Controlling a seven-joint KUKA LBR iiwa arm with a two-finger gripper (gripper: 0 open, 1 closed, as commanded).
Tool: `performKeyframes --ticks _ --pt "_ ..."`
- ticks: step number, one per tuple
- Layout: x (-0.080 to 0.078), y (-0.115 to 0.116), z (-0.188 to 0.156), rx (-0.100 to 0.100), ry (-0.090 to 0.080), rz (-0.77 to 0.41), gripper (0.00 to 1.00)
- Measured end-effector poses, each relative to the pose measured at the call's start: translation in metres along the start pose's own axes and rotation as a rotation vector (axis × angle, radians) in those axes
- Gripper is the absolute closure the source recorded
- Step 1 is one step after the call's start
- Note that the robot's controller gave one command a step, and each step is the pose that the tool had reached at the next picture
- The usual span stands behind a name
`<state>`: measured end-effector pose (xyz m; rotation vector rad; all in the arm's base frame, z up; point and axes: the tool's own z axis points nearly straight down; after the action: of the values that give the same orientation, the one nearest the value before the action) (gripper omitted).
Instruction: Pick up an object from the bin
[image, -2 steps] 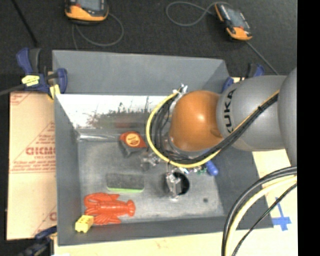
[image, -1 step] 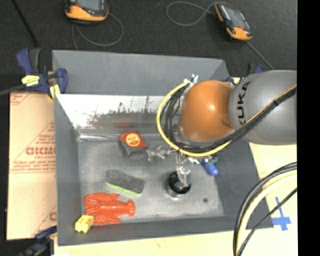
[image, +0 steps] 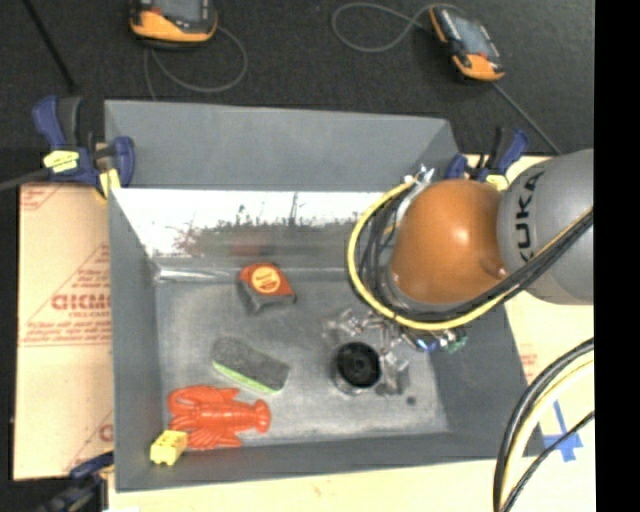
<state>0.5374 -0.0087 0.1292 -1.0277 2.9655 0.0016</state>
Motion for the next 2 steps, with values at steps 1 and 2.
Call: performKeyframes --ticks 1,2 --pt "0.015 -0.015 0.016 0.001 0.003 -0.053 0.0" --pt "0.014 -0.021 0.037 0.004 -0.003 -0.164 0.0"
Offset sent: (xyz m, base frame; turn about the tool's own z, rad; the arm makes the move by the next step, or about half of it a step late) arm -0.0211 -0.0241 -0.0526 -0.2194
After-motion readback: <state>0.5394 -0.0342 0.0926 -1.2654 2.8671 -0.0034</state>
